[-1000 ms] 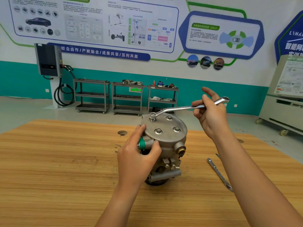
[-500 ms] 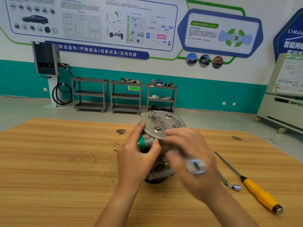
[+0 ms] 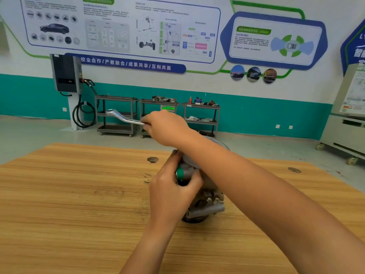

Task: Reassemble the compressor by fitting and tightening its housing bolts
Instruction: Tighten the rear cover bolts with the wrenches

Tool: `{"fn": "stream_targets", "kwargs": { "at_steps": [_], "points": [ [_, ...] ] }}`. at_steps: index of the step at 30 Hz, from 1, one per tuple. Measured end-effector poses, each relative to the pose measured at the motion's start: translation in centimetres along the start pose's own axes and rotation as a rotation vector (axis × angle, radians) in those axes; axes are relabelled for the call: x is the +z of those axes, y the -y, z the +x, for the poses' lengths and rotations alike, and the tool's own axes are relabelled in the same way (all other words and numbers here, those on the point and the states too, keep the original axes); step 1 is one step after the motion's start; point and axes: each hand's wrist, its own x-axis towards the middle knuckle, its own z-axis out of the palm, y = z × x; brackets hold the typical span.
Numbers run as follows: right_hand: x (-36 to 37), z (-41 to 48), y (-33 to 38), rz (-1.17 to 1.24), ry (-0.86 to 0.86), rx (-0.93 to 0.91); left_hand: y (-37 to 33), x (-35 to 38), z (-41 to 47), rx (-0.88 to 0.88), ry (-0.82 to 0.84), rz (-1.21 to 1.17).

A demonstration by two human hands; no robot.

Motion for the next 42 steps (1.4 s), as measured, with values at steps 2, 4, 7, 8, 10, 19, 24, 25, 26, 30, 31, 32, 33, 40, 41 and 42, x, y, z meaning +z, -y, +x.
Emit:
{"fn": "stream_targets", "kwargs": {
  "at_steps": [2,4,7,8,10,19,24,25,26,30,31,32,33,40,41,42],
  "points": [
    [-0.2,1.0,-2.1,0.157,0.070,0.164,0.1,0.1,0.1,0.015,0.001,-0.001],
    [-0.5,1.3,-4.3,0.233,0.075,0.321,-0.1,0.1,0.0,0.051,-0.006,-0.022],
    [-0.9,0.6,-7.3,0.312,0.043,0.538,-0.3,0.3,0.1,0.060,-0.008,-0.029],
    [-0.9,0.3,-8.2,0.405,0.038,0.592,-0.3,0.2,0.2,0.055,-0.002,-0.037],
    [-0.6,-1.0,-9.4,0.594,-0.037,0.688,-0.1,0.3,0.2,0.051,0.003,-0.042],
    [1.1,-6.2,-11.9,1.633,-0.403,0.924,0.7,0.0,0.4,0.017,0.004,-0.094],
    [1.4,-8.1,-12.5,1.890,-0.513,0.879,0.8,0.0,0.4,0.008,-0.001,-0.105],
    [1.2,-8.6,-12.7,1.915,-0.553,0.880,0.9,0.0,0.4,0.011,0.001,-0.108],
    [1.2,-9.0,-13.1,1.938,-0.591,0.881,0.9,0.0,0.4,0.014,0.001,-0.111],
    [1.0,-10.6,-13.6,2.080,-0.726,0.857,0.7,0.3,0.6,0.030,-0.006,-0.118],
    [1.1,-11.0,-13.5,2.133,-0.763,0.848,0.6,0.4,0.6,0.030,-0.003,-0.119],
    [1.2,-11.4,-13.3,2.181,-0.802,0.834,0.6,0.5,0.5,0.029,0.002,-0.120],
    [1.2,-11.8,-13.0,2.221,-0.848,0.812,0.5,0.5,0.6,0.032,0.002,-0.120],
    [1.3,-16.3,-8.8,1.790,-1.034,0.530,0.5,0.3,0.5,0.025,-0.006,-0.126],
    [1.4,-17.3,-7.6,1.612,-1.024,0.464,0.6,0.3,0.5,0.027,-0.010,-0.128],
    [1.3,-18.2,-6.4,1.401,-1.002,0.379,0.7,0.3,0.4,0.030,-0.016,-0.133]
  ]
}}
